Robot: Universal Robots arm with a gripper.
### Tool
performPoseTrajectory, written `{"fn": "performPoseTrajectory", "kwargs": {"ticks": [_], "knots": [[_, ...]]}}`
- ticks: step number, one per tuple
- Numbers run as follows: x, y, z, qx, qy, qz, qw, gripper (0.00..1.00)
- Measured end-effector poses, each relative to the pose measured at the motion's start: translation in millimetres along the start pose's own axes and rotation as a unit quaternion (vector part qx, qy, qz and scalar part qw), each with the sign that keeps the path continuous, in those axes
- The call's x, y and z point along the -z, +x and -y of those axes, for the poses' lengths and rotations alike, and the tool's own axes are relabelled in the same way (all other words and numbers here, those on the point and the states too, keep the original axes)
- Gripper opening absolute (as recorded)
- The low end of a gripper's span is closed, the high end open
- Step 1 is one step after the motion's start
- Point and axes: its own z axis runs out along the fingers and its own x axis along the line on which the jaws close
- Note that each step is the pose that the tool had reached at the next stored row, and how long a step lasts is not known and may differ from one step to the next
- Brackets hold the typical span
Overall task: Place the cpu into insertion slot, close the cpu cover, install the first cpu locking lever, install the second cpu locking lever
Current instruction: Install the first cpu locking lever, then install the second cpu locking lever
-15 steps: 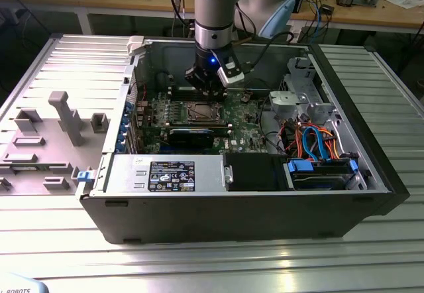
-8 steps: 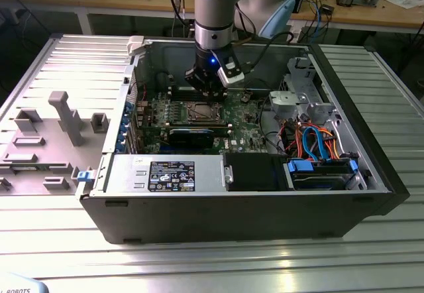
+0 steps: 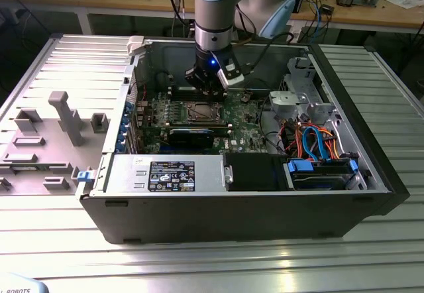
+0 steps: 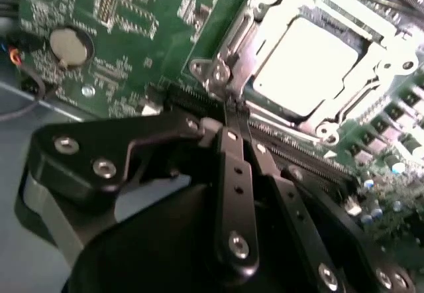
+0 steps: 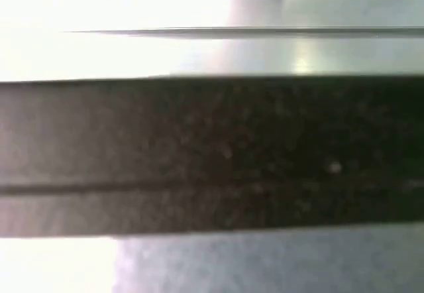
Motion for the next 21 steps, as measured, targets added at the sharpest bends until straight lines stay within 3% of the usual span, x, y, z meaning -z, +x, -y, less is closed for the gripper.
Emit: {"fn": "performPoseTrajectory", "kwargs": {"ticks": [5,11,21], "knots": [[4.4,-0.2,-0.4,0.000,0.0006,0.0000,1.00000,0.11],[4.8,-0.4,2.9,0.000,0.0061,0.0001,0.99998,0.11],[5.0,-0.6,5.6,0.000,0.0064,0.0000,0.99998,0.11]]}}
